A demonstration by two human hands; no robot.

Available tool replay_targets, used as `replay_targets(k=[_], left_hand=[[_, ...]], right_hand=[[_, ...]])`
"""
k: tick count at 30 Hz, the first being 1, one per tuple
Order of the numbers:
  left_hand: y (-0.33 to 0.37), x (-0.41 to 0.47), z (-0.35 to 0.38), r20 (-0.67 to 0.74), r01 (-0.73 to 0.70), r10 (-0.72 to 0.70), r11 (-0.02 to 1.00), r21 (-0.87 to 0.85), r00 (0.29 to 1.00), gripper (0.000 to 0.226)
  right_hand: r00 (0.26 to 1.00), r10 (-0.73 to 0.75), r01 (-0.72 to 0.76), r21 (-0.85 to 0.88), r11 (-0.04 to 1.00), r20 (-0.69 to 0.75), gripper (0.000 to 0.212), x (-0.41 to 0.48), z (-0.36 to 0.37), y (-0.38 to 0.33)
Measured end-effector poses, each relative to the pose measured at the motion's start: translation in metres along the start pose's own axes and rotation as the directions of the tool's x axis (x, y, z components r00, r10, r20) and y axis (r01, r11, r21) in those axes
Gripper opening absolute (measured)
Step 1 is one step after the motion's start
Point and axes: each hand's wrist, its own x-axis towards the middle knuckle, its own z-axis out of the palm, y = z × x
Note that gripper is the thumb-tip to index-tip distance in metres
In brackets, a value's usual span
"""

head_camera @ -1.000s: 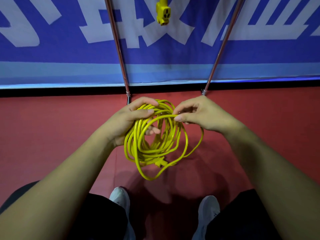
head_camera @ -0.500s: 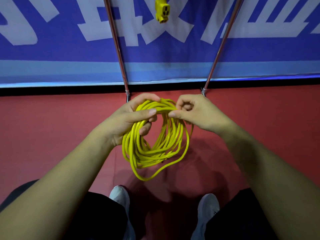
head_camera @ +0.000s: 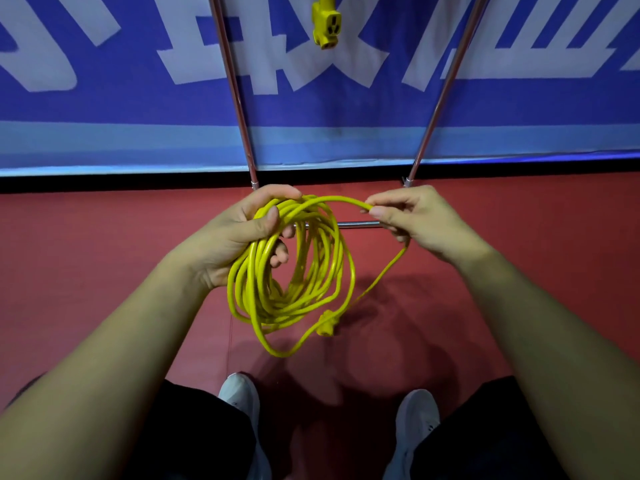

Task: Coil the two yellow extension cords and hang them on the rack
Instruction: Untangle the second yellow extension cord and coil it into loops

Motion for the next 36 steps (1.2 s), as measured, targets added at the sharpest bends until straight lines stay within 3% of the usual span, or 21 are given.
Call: replay_targets(k=[3, 6, 9, 15, 19, 21, 25, 30, 33, 36], left_hand=[[0.001, -0.001, 0.006, 0.049, 0.012, -0.009, 0.997, -0.07, 0.999, 0.027], [0.003, 0.0, 0.012, 0.168, 0.084, -0.044, 0.968, -0.236, 0.985, 0.053], [0.002, 0.003, 0.019, 0.146, 0.111, -0.081, 0.971, -0.212, 0.986, 0.052], [0.004, 0.003, 0.04, 0.088, 0.065, -0.047, 0.976, -0.209, 0.995, 0.04], [0.012, 0.006, 0.037, 0.051, -0.039, 0.061, 0.931, -0.363, 0.997, 0.039], [0.015, 0.006, 0.031, 0.069, -0.074, 0.113, 0.902, -0.426, 0.991, 0.042], [0.017, 0.006, 0.022, 0.108, -0.066, 0.127, 0.891, -0.448, 0.986, 0.043], [0.017, 0.005, 0.021, 0.121, -0.056, 0.123, 0.89, -0.453, 0.985, 0.04], [0.024, 0.002, 0.018, 0.15, -0.043, 0.126, 0.887, -0.461, 0.981, 0.04], [0.027, -0.001, 0.019, 0.163, -0.015, 0.084, 0.923, -0.384, 0.983, 0.036]], right_hand=[[0.996, -0.061, 0.068, -0.123, 0.99, 0.061, 0.013, -0.002, 0.004, -0.016], [0.988, -0.093, 0.121, -0.235, 0.965, 0.124, 0.011, -0.003, 0.012, -0.026], [0.987, -0.11, 0.138, -0.28, 0.95, 0.114, 0.01, -0.004, 0.019, -0.023], [0.99, -0.121, 0.132, -0.161, 0.978, 0.076, 0.006, -0.005, 0.022, -0.018], [0.99, -0.048, 0.056, -0.056, 0.997, 0.135, 0.03, -0.002, 0.014, -0.004], [0.984, 0.03, -0.01, -0.111, 0.994, 0.175, 0.045, 0.002, 0.008, 0.009], [0.969, 0.121, -0.099, -0.11, 0.989, 0.217, 0.043, 0.003, 0.005, 0.024], [0.988, 0.06, -0.061, 0.001, 0.998, 0.144, 0.03, 0.004, 0.012, 0.021], [0.997, 0.014, -0.023, 0.113, 0.993, 0.079, 0.037, 0.004, 0.02, 0.011], [0.998, -0.034, 0.027, 0.109, 0.994, 0.057, 0.057, 0.004, 0.023, -0.004]])
